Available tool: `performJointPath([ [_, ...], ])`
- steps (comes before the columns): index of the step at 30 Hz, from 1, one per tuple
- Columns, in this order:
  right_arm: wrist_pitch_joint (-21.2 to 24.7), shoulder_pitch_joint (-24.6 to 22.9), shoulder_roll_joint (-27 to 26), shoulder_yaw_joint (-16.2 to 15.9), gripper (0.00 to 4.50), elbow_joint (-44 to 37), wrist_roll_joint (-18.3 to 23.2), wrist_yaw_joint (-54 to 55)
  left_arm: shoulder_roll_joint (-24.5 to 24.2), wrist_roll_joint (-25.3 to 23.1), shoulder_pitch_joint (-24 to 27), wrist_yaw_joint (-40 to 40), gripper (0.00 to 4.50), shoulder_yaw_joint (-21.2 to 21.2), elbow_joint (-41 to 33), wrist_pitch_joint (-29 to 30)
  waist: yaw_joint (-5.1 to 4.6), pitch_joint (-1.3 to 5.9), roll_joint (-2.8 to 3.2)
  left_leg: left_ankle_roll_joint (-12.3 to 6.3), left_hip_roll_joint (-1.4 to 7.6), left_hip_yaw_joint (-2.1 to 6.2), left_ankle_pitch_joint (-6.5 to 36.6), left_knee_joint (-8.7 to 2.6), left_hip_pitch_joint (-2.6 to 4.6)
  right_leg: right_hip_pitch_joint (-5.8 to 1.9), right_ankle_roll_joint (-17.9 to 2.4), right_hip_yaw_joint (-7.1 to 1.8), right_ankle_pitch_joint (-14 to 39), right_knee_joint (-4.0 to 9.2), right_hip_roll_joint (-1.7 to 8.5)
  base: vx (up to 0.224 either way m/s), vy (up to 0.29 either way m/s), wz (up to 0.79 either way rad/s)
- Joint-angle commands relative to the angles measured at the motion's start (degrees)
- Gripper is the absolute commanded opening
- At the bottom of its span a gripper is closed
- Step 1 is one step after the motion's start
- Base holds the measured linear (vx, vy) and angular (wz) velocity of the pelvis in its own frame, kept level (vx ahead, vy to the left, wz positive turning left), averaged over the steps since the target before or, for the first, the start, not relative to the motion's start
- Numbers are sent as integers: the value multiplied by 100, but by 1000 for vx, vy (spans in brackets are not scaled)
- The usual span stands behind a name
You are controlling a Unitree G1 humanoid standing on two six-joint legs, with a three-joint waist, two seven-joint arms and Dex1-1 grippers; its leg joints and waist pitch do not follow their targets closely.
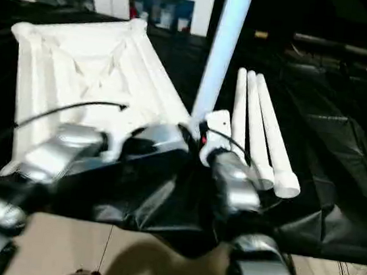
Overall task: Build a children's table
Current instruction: Rotate leg to tighten
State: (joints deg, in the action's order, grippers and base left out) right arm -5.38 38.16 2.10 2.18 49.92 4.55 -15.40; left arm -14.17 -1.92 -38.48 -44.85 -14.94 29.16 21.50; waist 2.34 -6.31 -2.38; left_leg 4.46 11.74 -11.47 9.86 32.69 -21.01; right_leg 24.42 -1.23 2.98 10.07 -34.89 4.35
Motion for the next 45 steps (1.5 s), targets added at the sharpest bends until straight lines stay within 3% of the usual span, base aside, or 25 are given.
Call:
performJointPath([
  [1,131,-105,-323,-82,272,389,-60,391,168,-216,-44,779,0,21,462,122,-32,318,48,-1,106,77,1810,-388,132,-167,-750,-241,2515,594,298,0,0,0],
  [4,74,5,-473,-95,272,480,-176,658,283,-248,-80,793,0,0,594,100,-47,315,50,6,108,100,1964,-413,124,-184,-678,-231,2615,611,312,0,0,0],
  [6,-31,18,-489,-144,272,441,-223,566,268,-261,-51,746,0,-11,575,106,-47,362,53,-3,116,112,1849,-417,100,-231,-684,-231,2413,582,320,0,0,0],
  [8,-174,4,-510,-171,272,388,-240,500,246,-276,-45,744,0,-27,590,106,-46,364,55,-52,122,95,1669,-418,75,-240,-802,-240,1981,545,311,0,0,0],
  [11,-462,-32,-538,-85,272,251,-90,314,205,-285,-64,727,0,-9,640,83,-43,372,57,-114,123,78,1608,-410,77,-248,-903,-245,1808,533,312,0,0,0],
  [12,-517,-42,-525,-89,328,220,-95,307,200,-282,-65,713,0,-4,649,81,-40,371,52,-129,124,71,1617,-405,84,-244,-915,-251,1799,538,315,0,0,0],
  [13,-618,-73,-487,-111,328,119,-107,260,182,-279,-67,681,0,6,667,66,-30,393,57,-137,126,65,1584,-395,97,-245,-959,-253,1769,535,320,0,0,0],
  [16,-643,-147,-424,-134,359,-133,-73,188,140,-284,-69,618,0,8,696,-21,-57,406,52,-167,114,97,1467,-412,8,-325,-919,-235,1776,514,324,0,0,0],
  [18,-484,-335,-271,-181,369,-670,-72,136,60,-288,-52,492,0,-17,706,-237,-74,422,46,-174,116,110,1343,-414,-22,-351,-846,-227,1710,508,321,0,0,0],
  [21,-102,-736,-11,-220,369,-1590,-49,5,20,-265,-99,477,0,24,796,-628,-52,444,26,-230,116,80,1279,-378,47,-314,-873,-254,1622,521,315,0,0,0],
  [23,25,-907,72,-195,369,-1926,-8,-24,53,-255,-155,593,0,81,878,-876,-32,438,14,-311,109,67,1114,-375,41,-321,-946,-259,1341,499,290,0,0,0],
  [26,232,-1246,168,-147,369,-2514,84,-118,206,-73,-279,849,0,344,952,-1280,-13,443,5,-330,102,58,1066,-362,37,-334,-944,-261,1321,497,293,0,0,0],
  [27,304,-1392,206,-188,375,-2744,80,-198,306,177,-328,768,44,550,876,-1242,-10,453,2,-352,108,61,1012,-361,35,-335,-963,-260,1243,487,298,0,0,0],
  [30,482,-1587,232,-308,375,-3062,88,-321,434,490,-367,793,55,859,629,-1073,-7,502,35,-444,104,65,625,-321,0,-373,-1223,-254,511,388,297,0,0,0],
  [33,765,-1732,225,-497,375,-3348,178,-504,430,542,-395,1066,87,1042,408,-1083,-13,537,7,-763,100,56,231,-257,-39,-395,-1463,-247,-516,267,269,0,0,0],
  [36,869,-1747,203,-562,375,-3396,168,-526,400,544,-397,1269,97,1160,264,-1026,-23,508,-5,-953,95,33,160,-238,-36,-368,-1544,-244,-645,263,261,0,0,0],
  [39,1141,-1646,113,-787,375,-3178,-31,-496,-49,363,-304,1907,98,1593,-305,-622,-34,478,2,-886,129,41,256,-259,-27,-355,-1519,-236,-345,269,273,0,0,0],
  [41,1198,-1529,49,-801,375,-2946,-199,-293,-440,55,-172,2450,98,1929,-561,-348,-70,432,-45,-689,127,38,499,-280,-20,-335,-1402,-238,156,318,266,0,0,0],
  [44,1280,-1401,-35,-739,375,-2776,-261,-112,-839,-260,19,2982,98,2307,-777,-329,-90,410,-15,-464,127,53,637,-300,-10,-317,-1211,-251,559,331,260,0,0,0],
  [45,1345,-1290,-78,-713,375,-2661,-276,-23,-1123,-422,225,3378,98,2733,-1035,-263,-102,403,-48,-376,128,60,596,-308,-9,-311,-1120,-256,578,310,254,0,0,0],
])
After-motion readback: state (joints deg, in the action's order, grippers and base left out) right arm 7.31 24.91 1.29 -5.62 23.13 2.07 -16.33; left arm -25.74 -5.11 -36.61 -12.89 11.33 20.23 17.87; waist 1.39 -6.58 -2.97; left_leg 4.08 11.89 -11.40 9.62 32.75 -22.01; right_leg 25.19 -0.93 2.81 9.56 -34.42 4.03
